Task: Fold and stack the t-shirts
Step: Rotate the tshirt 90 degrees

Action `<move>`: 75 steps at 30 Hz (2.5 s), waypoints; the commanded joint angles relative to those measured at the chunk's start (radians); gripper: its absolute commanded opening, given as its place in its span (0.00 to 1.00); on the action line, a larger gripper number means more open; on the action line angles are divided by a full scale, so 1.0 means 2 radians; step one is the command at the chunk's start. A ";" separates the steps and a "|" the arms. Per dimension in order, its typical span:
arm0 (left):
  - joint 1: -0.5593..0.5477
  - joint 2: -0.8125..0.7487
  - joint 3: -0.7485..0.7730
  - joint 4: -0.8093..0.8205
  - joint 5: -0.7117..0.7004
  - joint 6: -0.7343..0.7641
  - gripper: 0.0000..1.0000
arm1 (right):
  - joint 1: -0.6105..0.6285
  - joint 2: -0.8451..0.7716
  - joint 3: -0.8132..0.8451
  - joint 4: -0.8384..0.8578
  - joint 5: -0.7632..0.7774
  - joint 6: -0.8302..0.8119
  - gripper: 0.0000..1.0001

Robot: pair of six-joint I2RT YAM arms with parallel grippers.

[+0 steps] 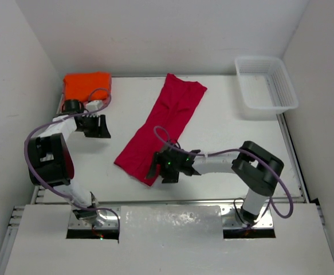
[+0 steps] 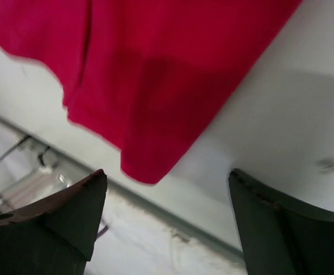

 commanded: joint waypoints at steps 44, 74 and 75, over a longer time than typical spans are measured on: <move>-0.025 -0.067 0.002 -0.037 0.033 0.078 0.47 | -0.014 0.028 -0.184 0.149 0.050 0.151 0.00; -0.516 -0.274 -0.293 0.060 -0.036 0.706 0.45 | -0.140 -0.364 -0.424 -0.031 -0.070 -0.107 0.25; -0.516 -0.272 -0.302 0.080 -0.036 0.707 0.45 | -0.140 -0.364 -0.407 -0.037 -0.067 -0.110 0.26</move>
